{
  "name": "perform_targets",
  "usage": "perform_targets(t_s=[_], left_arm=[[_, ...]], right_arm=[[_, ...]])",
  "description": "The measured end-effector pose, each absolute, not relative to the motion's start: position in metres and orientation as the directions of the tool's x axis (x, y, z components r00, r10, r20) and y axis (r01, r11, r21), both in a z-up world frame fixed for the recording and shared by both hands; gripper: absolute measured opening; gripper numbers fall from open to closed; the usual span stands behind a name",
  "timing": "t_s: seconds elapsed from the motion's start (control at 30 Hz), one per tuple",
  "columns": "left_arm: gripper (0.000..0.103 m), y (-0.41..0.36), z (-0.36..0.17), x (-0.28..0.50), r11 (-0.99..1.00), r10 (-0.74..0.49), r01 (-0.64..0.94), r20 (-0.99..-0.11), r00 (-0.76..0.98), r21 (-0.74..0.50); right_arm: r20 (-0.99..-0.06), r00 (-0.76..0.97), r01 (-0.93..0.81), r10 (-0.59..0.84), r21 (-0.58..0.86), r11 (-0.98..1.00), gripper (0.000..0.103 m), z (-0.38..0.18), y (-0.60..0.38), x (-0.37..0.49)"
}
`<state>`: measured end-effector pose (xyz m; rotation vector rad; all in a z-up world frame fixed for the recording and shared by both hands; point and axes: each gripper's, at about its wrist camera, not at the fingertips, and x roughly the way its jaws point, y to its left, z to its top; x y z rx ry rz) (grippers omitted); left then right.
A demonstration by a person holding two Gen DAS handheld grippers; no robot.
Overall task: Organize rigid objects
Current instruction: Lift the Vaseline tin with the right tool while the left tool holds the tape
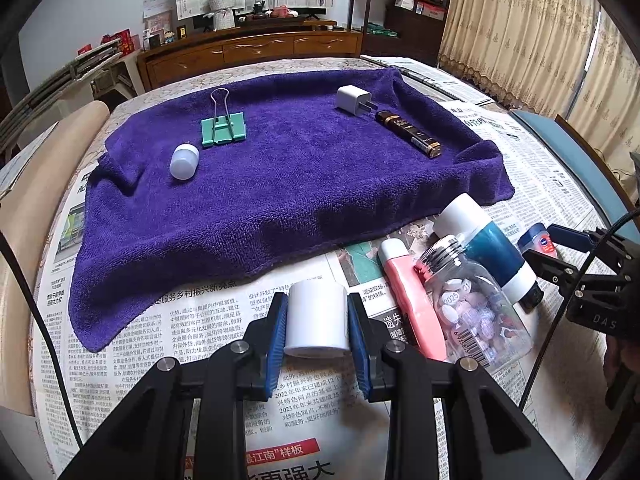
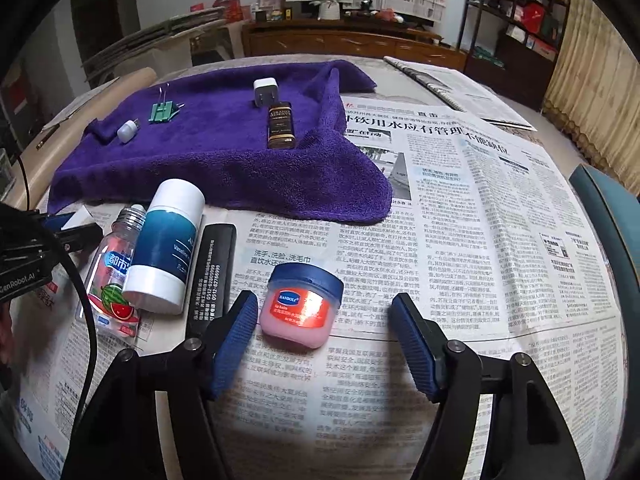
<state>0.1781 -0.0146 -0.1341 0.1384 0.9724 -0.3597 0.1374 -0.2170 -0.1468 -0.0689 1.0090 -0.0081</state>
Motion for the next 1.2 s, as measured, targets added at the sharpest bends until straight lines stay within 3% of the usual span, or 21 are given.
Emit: perform_targets(t_s=[0.07,0.13,0.53,1.2], left_arm=[[0.028,-0.015,-0.134,0.178,0.932,-0.236,0.359,-0.827,0.510,-0.045],[0.028,-0.015,-0.134,0.178,0.932,-0.237,0.358,-0.828,0.509,-0.047],[0.028,-0.007,-0.129,0.176,0.940,-0.244,0.334,-0.818,0.520,-0.068],[0.028,0.032,-0.071,0.194,0.951,-0.272,0.285,-0.763,0.586,-0.120]], right_arm=[[-0.838,0.543,-0.020,-0.042,-0.063,0.998,0.059,-0.147,-0.213,0.135],[-0.835,0.550,-0.034,-0.027,-0.055,0.998,0.039,-0.145,-0.211,0.135],[-0.830,0.557,-0.053,0.030,0.001,0.999,0.038,-0.134,-0.225,0.137],[-0.794,0.599,-0.109,0.104,0.048,0.993,0.038,-0.089,-0.205,0.164]])
